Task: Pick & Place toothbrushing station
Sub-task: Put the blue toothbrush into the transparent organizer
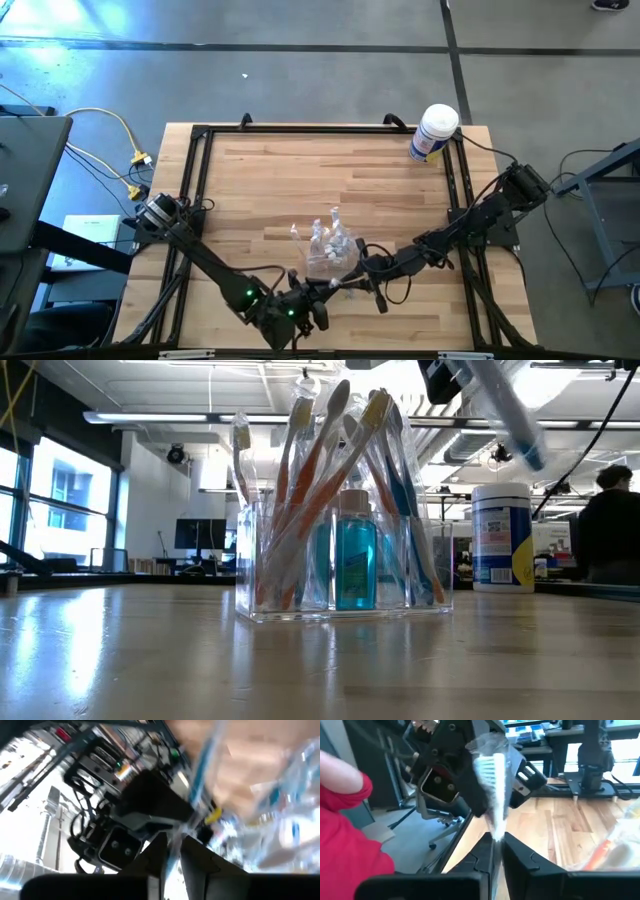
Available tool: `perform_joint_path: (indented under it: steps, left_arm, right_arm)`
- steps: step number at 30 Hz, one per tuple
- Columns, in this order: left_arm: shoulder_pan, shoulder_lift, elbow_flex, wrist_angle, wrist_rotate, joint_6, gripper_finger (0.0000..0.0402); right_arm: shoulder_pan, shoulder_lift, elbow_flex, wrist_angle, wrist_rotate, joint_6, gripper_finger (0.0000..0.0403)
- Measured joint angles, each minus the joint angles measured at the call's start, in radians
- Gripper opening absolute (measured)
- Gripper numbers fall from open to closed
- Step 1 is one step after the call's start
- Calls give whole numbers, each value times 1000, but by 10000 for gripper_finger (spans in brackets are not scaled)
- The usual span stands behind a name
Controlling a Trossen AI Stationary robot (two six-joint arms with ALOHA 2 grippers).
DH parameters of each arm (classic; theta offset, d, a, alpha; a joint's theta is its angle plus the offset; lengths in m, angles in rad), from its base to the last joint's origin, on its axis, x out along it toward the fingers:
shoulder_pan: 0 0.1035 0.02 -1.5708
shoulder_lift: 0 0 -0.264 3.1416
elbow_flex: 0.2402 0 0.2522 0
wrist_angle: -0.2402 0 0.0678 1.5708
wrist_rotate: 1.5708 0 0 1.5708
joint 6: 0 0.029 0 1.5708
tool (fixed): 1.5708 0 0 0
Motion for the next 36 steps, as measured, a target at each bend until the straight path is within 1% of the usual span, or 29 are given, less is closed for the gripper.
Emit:
perform_joint_path:
  steps: [4, 7, 9, 13, 17, 22, 25, 27, 31, 34, 36]
  left_arm:
    - [-1, -1, 0, 40, 100, -78, 59]
    - [-4, -1, 0, 69, 126, -99, 66]
    - [-4, -1, -1, 78, 125, -101, 68]
    - [-11, -1, -2, 98, 126, -162, 69]
    - [-22, -1, -2, 107, 68, -192, 69]
    - [-26, -1, -2, 180, 51, -242, 71]
    - [-31, 0, -2, 216, 50, -277, 84]
    - [-37, 0, -2, 240, 50, -294, 100]
    - [-55, -1, 0, 256, 35, -330, 142]
    - [-70, -1, 0, 268, -52, -350, 174]
    - [-76, -1, 0, 269, -109, -411, 191]
  right_arm:
    - [2, 0, 0, 0, -17, -10, 14]
    - [2, 0, 0, 5, -22, -13, 12]
    - [2, 0, 0, 5, -22, -13, 15]
    - [2, 0, 0, 6, -18, -12, 14]
    - [0, 0, 0, 9, -6, -12, 13]
    - [0, -2, 1, 11, -3, -17, 14]
    - [3, -2, 1, 11, 0, -28, 12]
    - [9, -2, 1, 8, 22, -36, 12]
    - [22, 2, -1, -11, 105, -77, 13]
    - [46, -6, -1, -8, 179, -127, 12]
    - [73, -20, -1, -14, 253, -163, 12]
